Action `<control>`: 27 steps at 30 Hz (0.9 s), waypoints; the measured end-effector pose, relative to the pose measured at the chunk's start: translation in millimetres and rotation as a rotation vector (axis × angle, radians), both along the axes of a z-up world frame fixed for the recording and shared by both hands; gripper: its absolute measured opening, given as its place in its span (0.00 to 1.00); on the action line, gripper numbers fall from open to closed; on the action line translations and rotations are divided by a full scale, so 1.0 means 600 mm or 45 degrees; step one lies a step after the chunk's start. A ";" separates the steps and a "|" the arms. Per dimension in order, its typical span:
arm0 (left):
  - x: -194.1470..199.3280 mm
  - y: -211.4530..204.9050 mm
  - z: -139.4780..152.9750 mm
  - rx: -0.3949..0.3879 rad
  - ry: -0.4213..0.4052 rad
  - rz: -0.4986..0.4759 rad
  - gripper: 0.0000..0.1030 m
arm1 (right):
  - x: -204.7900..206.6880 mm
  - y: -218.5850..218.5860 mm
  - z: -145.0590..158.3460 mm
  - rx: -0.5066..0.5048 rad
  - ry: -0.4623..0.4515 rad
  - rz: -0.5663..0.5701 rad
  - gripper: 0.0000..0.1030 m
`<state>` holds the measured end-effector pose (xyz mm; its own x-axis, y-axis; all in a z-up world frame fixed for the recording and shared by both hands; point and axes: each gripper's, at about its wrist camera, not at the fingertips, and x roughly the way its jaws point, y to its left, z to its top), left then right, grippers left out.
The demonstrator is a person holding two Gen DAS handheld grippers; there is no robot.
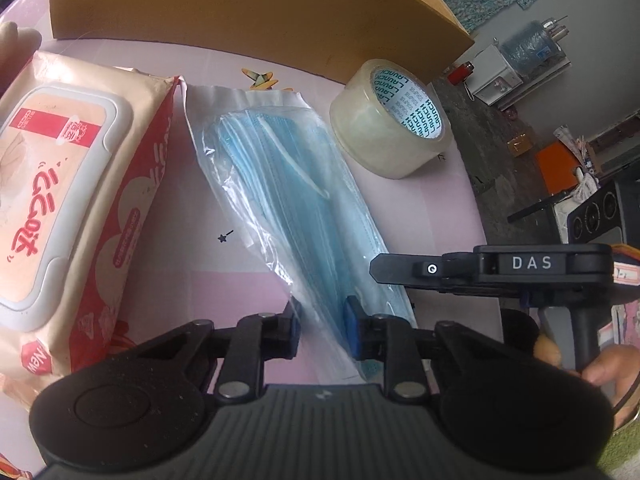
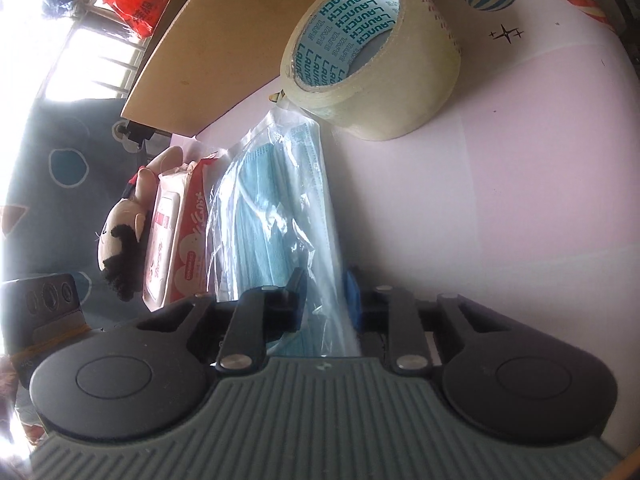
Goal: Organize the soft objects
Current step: 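Lift the face-mask pack with the right tool and carry it over the box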
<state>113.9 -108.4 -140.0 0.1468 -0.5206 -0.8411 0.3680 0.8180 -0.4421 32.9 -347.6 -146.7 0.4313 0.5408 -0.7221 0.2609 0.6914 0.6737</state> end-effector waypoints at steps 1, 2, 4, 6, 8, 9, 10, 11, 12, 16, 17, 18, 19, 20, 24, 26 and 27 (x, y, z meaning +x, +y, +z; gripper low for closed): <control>-0.004 -0.002 0.005 0.005 -0.019 -0.005 0.17 | -0.005 -0.001 -0.001 0.012 -0.003 -0.007 0.13; -0.008 -0.004 0.011 0.014 -0.045 -0.011 0.16 | -0.009 0.000 -0.001 0.015 -0.006 -0.009 0.12; -0.017 -0.008 0.027 0.017 -0.094 -0.030 0.15 | -0.016 0.003 0.002 0.013 -0.022 -0.010 0.11; -0.025 -0.007 0.045 0.004 -0.124 -0.039 0.14 | -0.023 0.005 0.008 0.019 -0.038 -0.018 0.11; -0.031 -0.004 0.060 -0.008 -0.148 -0.042 0.14 | -0.030 0.004 0.017 0.034 -0.058 -0.027 0.11; -0.033 0.000 0.071 -0.016 -0.163 -0.043 0.14 | -0.032 0.005 0.023 0.038 -0.070 -0.028 0.11; -0.036 0.004 0.078 -0.023 -0.176 -0.042 0.14 | -0.035 0.006 0.031 0.043 -0.083 -0.029 0.11; -0.040 0.011 0.088 -0.032 -0.194 -0.041 0.13 | -0.037 0.008 0.037 0.046 -0.093 -0.029 0.11; -0.042 0.017 0.097 -0.042 -0.208 -0.038 0.13 | -0.040 0.009 0.047 0.048 -0.111 -0.025 0.11; -0.047 0.036 0.142 -0.089 -0.276 -0.021 0.13 | -0.045 0.015 0.089 0.061 -0.185 -0.015 0.11; -0.047 0.039 0.157 -0.105 -0.299 -0.015 0.13 | -0.045 0.017 0.101 0.066 -0.206 -0.014 0.11; -0.043 0.038 0.172 -0.117 -0.323 -0.008 0.13 | -0.043 0.018 0.113 0.068 -0.229 -0.011 0.11; -0.039 0.040 0.184 -0.130 -0.344 -0.002 0.13 | -0.043 0.014 0.129 0.069 -0.257 -0.008 0.11; -0.034 0.042 0.198 -0.147 -0.366 0.005 0.13 | -0.038 0.012 0.145 0.067 -0.287 -0.004 0.11; 0.015 0.039 0.260 -0.235 -0.457 0.033 0.13 | -0.003 0.003 0.213 0.031 -0.418 0.016 0.11; 0.051 0.031 0.284 -0.275 -0.482 0.044 0.13 | 0.024 -0.012 0.252 0.002 -0.486 0.023 0.11; 0.071 0.025 0.295 -0.291 -0.494 0.047 0.13 | 0.039 -0.016 0.268 -0.014 -0.511 0.027 0.11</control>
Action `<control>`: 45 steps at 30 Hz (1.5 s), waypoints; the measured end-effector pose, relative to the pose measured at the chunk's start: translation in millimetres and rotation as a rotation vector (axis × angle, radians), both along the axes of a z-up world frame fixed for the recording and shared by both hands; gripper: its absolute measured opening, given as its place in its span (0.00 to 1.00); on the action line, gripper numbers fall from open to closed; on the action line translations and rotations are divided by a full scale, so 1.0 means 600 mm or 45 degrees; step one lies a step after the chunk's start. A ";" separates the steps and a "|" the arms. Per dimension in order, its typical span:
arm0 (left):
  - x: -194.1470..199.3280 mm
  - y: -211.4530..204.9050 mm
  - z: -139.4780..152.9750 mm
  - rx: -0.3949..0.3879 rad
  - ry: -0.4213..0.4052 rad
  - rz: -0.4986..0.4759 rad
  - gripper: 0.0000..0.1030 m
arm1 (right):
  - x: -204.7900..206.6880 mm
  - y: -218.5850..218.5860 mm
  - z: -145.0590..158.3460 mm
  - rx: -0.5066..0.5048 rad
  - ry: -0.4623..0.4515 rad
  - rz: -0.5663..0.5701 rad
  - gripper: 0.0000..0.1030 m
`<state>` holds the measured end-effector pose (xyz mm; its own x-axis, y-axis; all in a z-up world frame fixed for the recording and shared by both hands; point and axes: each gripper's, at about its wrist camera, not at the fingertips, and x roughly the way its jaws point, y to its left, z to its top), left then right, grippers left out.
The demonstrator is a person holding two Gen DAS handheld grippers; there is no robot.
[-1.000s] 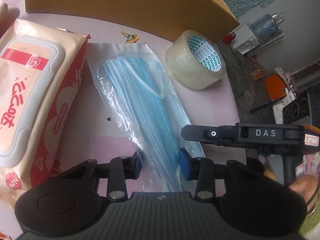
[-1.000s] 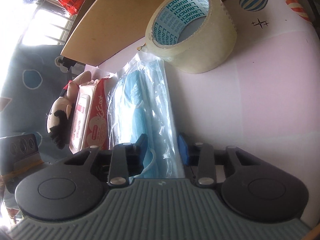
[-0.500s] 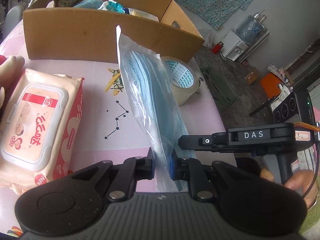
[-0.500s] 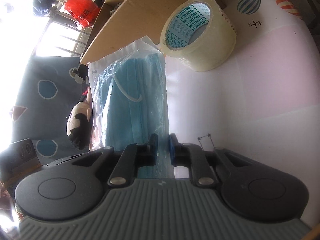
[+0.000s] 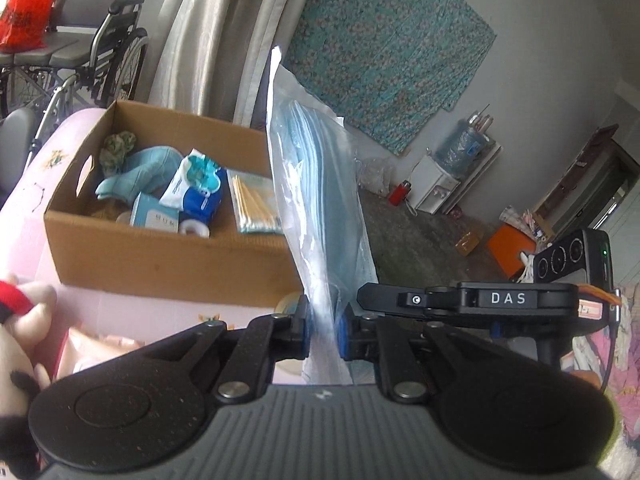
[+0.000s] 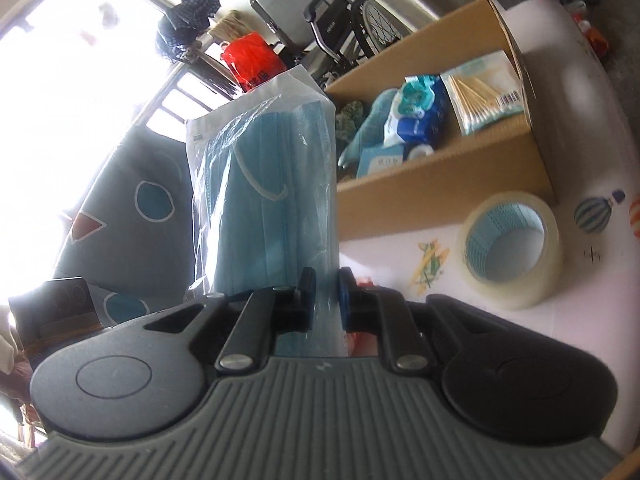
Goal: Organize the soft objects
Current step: 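Lift the face-mask pack with the right tool and carry it over the box, then open the right tool to drop the face-mask pack into the box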
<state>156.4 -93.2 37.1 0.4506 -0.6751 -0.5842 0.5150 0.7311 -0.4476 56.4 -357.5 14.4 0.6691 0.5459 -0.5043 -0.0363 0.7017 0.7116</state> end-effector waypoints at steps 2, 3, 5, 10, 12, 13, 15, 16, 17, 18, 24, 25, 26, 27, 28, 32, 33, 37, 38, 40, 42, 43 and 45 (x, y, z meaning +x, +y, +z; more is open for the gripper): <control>0.038 -0.013 0.016 -0.020 -0.021 -0.001 0.13 | 0.033 -0.012 0.030 -0.043 -0.044 0.001 0.11; 0.063 -0.021 0.024 -0.030 -0.021 0.003 0.12 | 0.055 -0.020 0.045 -0.066 -0.063 -0.001 0.11; 0.106 -0.039 0.029 -0.051 -0.007 -0.001 0.12 | 0.104 -0.038 0.066 -0.100 -0.077 -0.008 0.11; 0.237 -0.081 -0.008 -0.082 0.123 0.004 0.12 | 0.228 -0.089 0.076 -0.164 -0.019 -0.028 0.11; 0.279 -0.097 -0.032 -0.081 0.177 -0.002 0.12 | 0.274 -0.108 0.062 -0.174 0.030 -0.035 0.11; 0.297 -0.105 -0.045 -0.074 0.207 0.002 0.12 | 0.295 -0.116 0.054 -0.185 0.059 -0.044 0.11; 0.327 -0.120 -0.074 -0.061 0.255 -0.005 0.12 | 0.334 -0.126 0.033 -0.212 0.114 -0.049 0.11; 0.339 -0.125 -0.091 -0.052 0.290 -0.003 0.12 | 0.353 -0.127 0.017 -0.242 0.148 -0.052 0.11; 0.350 -0.130 -0.105 -0.049 0.325 -0.002 0.12 | 0.367 -0.127 0.007 -0.271 0.167 -0.048 0.11; 0.361 -0.133 -0.129 -0.041 0.380 0.005 0.12 | 0.380 -0.127 -0.008 -0.308 0.197 -0.043 0.11; 0.396 -0.150 -0.231 0.051 0.633 0.016 0.14 | 0.427 -0.102 -0.101 -0.475 0.401 0.046 0.13; 0.401 -0.151 -0.245 0.061 0.675 0.012 0.16 | 0.429 -0.096 -0.113 -0.496 0.432 0.064 0.13; 0.403 -0.151 -0.254 0.075 0.703 0.016 0.19 | 0.431 -0.089 -0.123 -0.517 0.463 0.077 0.12; 0.408 -0.151 -0.266 0.095 0.730 0.015 0.20 | 0.432 -0.082 -0.132 -0.540 0.477 0.091 0.11; 0.410 -0.152 -0.271 0.111 0.733 0.015 0.24 | 0.433 -0.078 -0.135 -0.561 0.482 0.104 0.12; 0.413 -0.147 -0.275 0.144 0.724 0.030 0.39 | 0.441 -0.056 -0.143 -0.645 0.523 0.158 0.19; 0.413 -0.144 -0.273 0.138 0.728 0.034 0.42 | 0.443 -0.051 -0.142 -0.661 0.535 0.173 0.20; 0.404 -0.122 -0.246 0.118 0.673 0.053 0.54 | 0.451 -0.040 -0.138 -0.676 0.561 0.185 0.29; 0.400 -0.118 -0.238 0.123 0.652 0.058 0.54 | 0.450 -0.040 -0.126 -0.675 0.550 0.182 0.29; 0.392 -0.107 -0.223 0.134 0.605 0.063 0.55 | 0.448 -0.043 -0.112 -0.666 0.529 0.172 0.29; 0.385 -0.097 -0.207 0.151 0.559 0.078 0.55 | 0.448 -0.047 -0.100 -0.650 0.509 0.155 0.29; 0.382 -0.091 -0.201 0.155 0.540 0.080 0.55 | 0.450 -0.049 -0.096 -0.642 0.502 0.145 0.29; 0.375 -0.078 -0.189 0.154 0.516 0.089 0.55 | 0.456 -0.050 -0.098 -0.625 0.506 0.134 0.29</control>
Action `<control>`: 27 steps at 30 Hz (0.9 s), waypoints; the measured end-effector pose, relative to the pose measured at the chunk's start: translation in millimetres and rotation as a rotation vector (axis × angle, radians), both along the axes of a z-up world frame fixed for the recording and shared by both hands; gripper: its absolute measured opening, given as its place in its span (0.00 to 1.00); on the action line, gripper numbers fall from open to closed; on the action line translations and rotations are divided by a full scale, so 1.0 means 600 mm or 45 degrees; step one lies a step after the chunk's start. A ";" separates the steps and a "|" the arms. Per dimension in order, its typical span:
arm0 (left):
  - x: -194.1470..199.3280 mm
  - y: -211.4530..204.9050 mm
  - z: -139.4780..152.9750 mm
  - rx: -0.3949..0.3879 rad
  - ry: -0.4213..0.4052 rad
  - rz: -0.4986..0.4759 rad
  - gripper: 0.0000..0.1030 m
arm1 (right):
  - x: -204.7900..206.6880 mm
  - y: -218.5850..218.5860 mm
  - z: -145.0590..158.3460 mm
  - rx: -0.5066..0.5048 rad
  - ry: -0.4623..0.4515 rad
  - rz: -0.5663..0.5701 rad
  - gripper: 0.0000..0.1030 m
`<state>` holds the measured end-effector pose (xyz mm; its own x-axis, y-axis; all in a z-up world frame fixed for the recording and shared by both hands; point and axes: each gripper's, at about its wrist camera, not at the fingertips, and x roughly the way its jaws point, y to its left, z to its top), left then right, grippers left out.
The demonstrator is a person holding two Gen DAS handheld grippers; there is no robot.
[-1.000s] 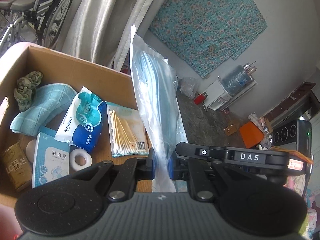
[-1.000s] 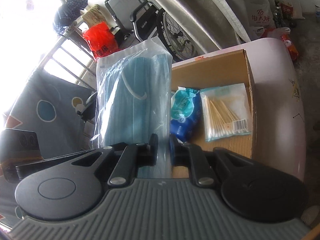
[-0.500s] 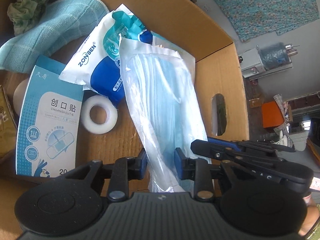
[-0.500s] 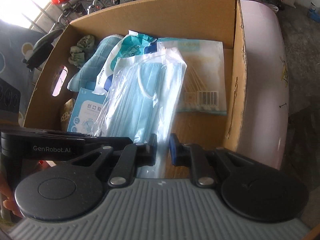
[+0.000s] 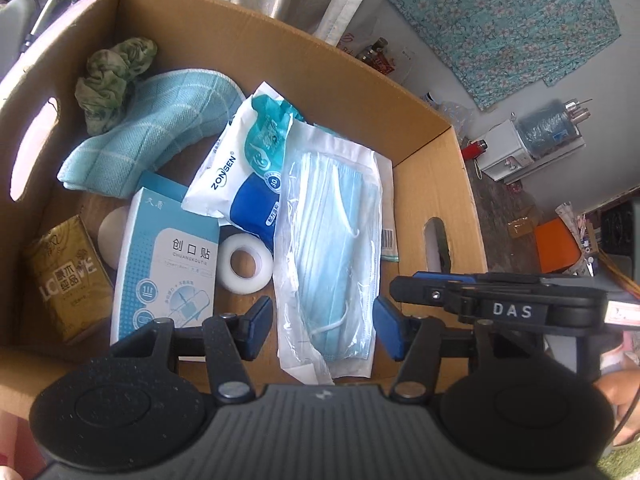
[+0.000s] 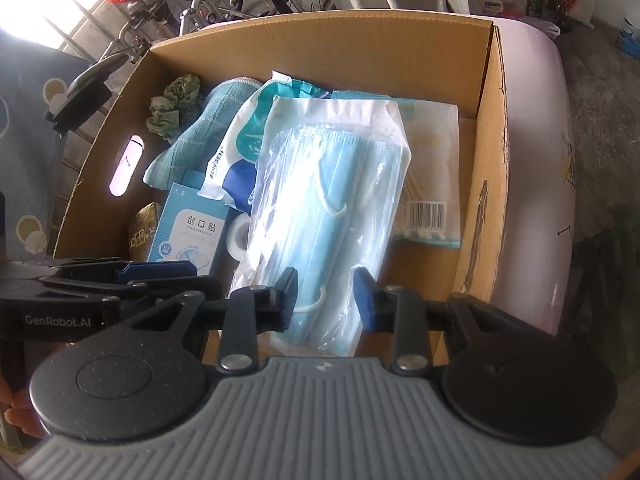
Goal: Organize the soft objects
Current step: 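Open the right tool to drop the face-mask pack into the box, then move both tools toward the white-and-black plush doll on the table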
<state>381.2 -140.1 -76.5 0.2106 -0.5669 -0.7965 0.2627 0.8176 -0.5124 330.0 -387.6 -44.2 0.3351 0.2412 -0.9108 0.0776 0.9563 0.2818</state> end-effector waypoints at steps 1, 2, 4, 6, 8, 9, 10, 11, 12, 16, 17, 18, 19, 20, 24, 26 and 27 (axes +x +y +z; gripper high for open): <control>-0.004 0.004 0.006 0.002 -0.011 0.002 0.55 | 0.003 0.001 -0.005 0.000 0.011 -0.008 0.29; -0.007 0.008 0.012 0.005 -0.023 0.002 0.55 | 0.007 0.003 -0.013 -0.003 0.028 -0.016 0.29; -0.012 0.015 0.024 0.016 -0.050 0.009 0.55 | 0.017 0.007 -0.031 0.001 0.065 -0.030 0.29; -0.020 0.026 0.036 0.023 -0.077 0.014 0.56 | 0.025 0.015 -0.051 0.010 0.104 -0.037 0.29; -0.025 0.036 0.046 0.025 -0.095 0.023 0.57 | 0.031 0.027 -0.071 0.028 0.146 -0.023 0.29; -0.028 0.042 0.050 0.027 -0.104 0.029 0.58 | 0.033 0.033 -0.080 0.035 0.172 -0.014 0.29; -0.030 0.047 0.055 0.030 -0.112 0.036 0.58 | 0.034 0.042 -0.091 0.039 0.197 -0.001 0.30; -0.033 0.051 0.059 0.032 -0.119 0.041 0.58 | 0.035 0.047 -0.097 0.051 0.212 0.004 0.33; -0.038 0.057 0.066 0.033 -0.130 0.049 0.58 | 0.034 0.052 -0.103 0.077 0.228 0.011 0.34; -0.064 0.082 0.099 0.011 -0.178 0.071 0.62 | 0.015 0.058 -0.075 0.119 0.151 0.017 0.40; -0.072 0.088 0.108 0.007 -0.195 0.074 0.63 | 0.004 0.056 -0.058 0.120 0.111 0.013 0.42; -0.086 0.096 0.122 0.000 -0.221 0.077 0.65 | -0.010 0.053 -0.034 0.124 0.056 0.012 0.43; -0.098 0.103 0.135 -0.008 -0.244 0.082 0.67 | -0.028 0.049 -0.010 0.129 0.001 0.016 0.47; -0.108 0.109 0.146 -0.015 -0.261 0.084 0.69 | -0.045 0.046 0.011 0.132 -0.043 0.018 0.50; -0.176 0.139 0.208 -0.059 -0.365 0.084 0.80 | -0.148 0.041 0.114 0.162 -0.244 0.022 0.65; -0.211 0.153 0.231 -0.060 -0.417 0.085 0.88 | -0.204 0.041 0.156 0.179 -0.332 0.016 0.77; -0.230 0.161 0.241 -0.050 -0.441 0.089 0.89 | -0.238 0.041 0.177 0.193 -0.386 0.010 0.78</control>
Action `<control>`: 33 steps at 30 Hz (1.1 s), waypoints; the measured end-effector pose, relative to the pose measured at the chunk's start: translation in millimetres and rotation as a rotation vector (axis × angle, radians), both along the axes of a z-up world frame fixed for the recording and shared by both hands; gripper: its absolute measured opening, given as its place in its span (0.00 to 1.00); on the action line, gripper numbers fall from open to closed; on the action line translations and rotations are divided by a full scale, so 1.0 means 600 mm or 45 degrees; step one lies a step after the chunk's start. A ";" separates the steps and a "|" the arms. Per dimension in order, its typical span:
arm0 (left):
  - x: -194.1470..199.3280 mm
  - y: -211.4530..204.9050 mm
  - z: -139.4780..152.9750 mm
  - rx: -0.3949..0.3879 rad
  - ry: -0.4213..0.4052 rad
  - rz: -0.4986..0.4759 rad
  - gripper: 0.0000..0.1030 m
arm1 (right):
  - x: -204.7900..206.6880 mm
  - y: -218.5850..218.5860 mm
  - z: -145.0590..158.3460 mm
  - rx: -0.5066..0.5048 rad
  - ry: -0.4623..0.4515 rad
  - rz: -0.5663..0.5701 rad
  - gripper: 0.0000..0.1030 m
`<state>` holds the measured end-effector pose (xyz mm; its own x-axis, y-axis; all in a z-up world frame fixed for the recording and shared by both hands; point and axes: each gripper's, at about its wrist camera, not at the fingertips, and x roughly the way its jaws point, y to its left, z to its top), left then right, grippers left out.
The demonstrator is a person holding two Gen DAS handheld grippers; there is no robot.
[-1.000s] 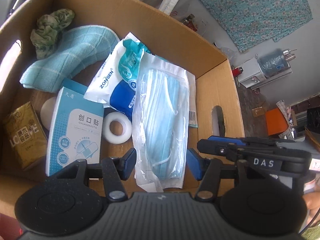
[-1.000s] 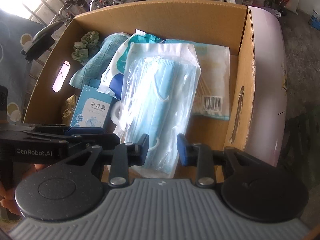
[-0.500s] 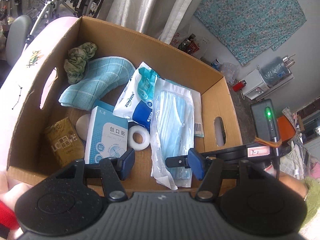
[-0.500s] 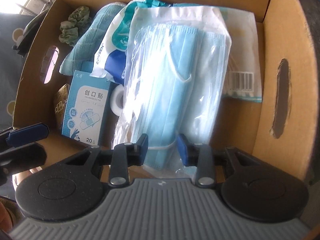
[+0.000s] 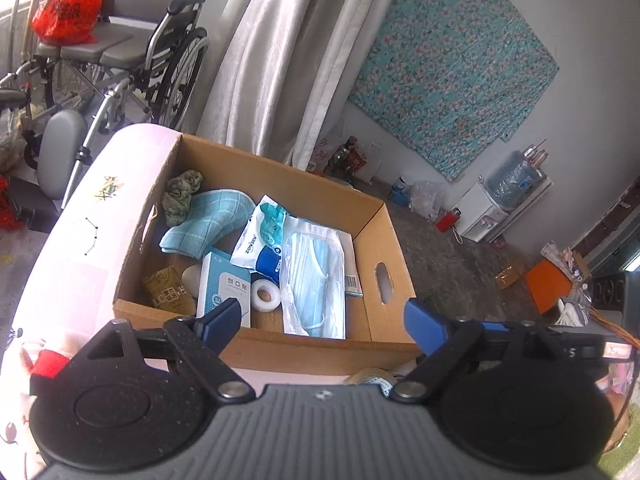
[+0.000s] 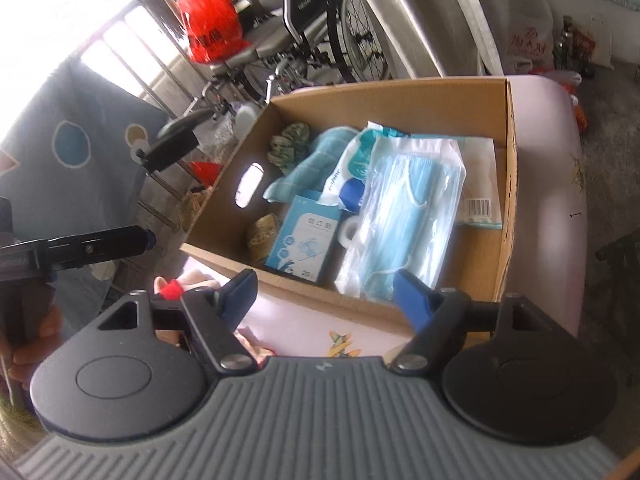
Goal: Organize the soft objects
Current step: 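Move both tools toward the white-and-black plush doll on the table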
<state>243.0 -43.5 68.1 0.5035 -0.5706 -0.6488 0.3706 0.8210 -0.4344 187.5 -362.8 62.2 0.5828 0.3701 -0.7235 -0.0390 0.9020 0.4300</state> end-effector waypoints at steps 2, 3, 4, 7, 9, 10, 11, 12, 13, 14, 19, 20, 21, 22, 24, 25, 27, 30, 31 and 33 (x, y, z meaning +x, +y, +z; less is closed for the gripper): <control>-0.043 0.017 0.018 0.032 -0.043 0.026 0.92 | -0.056 0.001 0.027 0.038 -0.065 -0.018 0.83; -0.063 0.026 0.023 0.049 -0.064 0.041 0.93 | -0.088 -0.002 0.040 0.065 -0.094 -0.030 0.85; -0.083 0.035 0.026 0.070 -0.082 0.057 0.95 | -0.115 0.000 0.047 0.085 -0.113 -0.042 0.88; -0.138 0.054 0.029 0.154 -0.115 0.094 0.96 | -0.185 0.013 0.050 0.129 -0.151 -0.078 0.91; -0.173 0.068 0.024 0.208 -0.134 0.114 0.97 | -0.217 0.026 0.042 0.137 -0.153 -0.092 0.95; -0.188 0.077 0.019 0.229 -0.140 0.125 0.97 | -0.238 0.039 0.034 0.131 -0.160 -0.106 0.96; -0.202 0.084 0.013 0.245 -0.140 0.135 0.98 | -0.250 0.048 0.030 0.121 -0.160 -0.117 0.97; -0.215 0.092 0.006 0.261 -0.134 0.147 0.99 | -0.264 0.063 0.023 0.111 -0.158 -0.119 0.98; -0.225 0.099 -0.004 0.278 -0.123 0.158 0.99 | -0.277 0.078 0.015 0.109 -0.155 -0.112 0.98; -0.234 0.107 -0.015 0.297 -0.109 0.169 0.99 | -0.282 0.091 0.008 0.113 -0.151 -0.105 0.99; -0.259 0.155 -0.065 0.353 -0.049 0.270 0.99 | -0.285 0.160 -0.018 0.187 -0.112 -0.034 0.99; -0.261 0.165 -0.074 0.362 -0.043 0.290 0.99 | -0.279 0.174 -0.023 0.210 -0.093 -0.013 0.99; -0.262 0.174 -0.081 0.370 -0.039 0.308 0.99 | -0.273 0.187 -0.027 0.234 -0.078 0.004 0.99; -0.265 0.185 -0.090 0.377 -0.032 0.326 0.99 | -0.266 0.201 -0.032 0.262 -0.060 0.027 0.99; -0.267 0.205 -0.101 0.389 -0.032 0.359 0.99 | -0.246 0.232 -0.047 0.336 0.002 0.066 0.99; -0.267 0.216 -0.106 0.388 -0.032 0.376 0.99 | -0.236 0.247 -0.056 0.366 0.034 0.077 0.99; -0.264 0.241 -0.114 0.358 -0.031 0.406 0.99 | -0.215 0.281 -0.078 0.415 0.097 0.098 0.99; -0.253 0.280 -0.118 0.277 -0.060 0.454 0.99 | -0.177 0.332 -0.109 0.461 0.169 0.118 0.99; -0.249 0.293 -0.117 0.243 -0.074 0.468 0.99 | -0.161 0.349 -0.116 0.471 0.185 0.116 0.99; -0.237 0.316 -0.116 0.182 -0.099 0.474 0.99 | -0.133 0.376 -0.126 0.495 0.189 0.119 0.99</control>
<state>101.0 145.9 -1.5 0.7095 -0.2470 -0.6600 0.0639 0.9553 -0.2888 107.8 -137.2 -13.5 0.4336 0.6782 -0.5933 -0.0250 0.6673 0.7444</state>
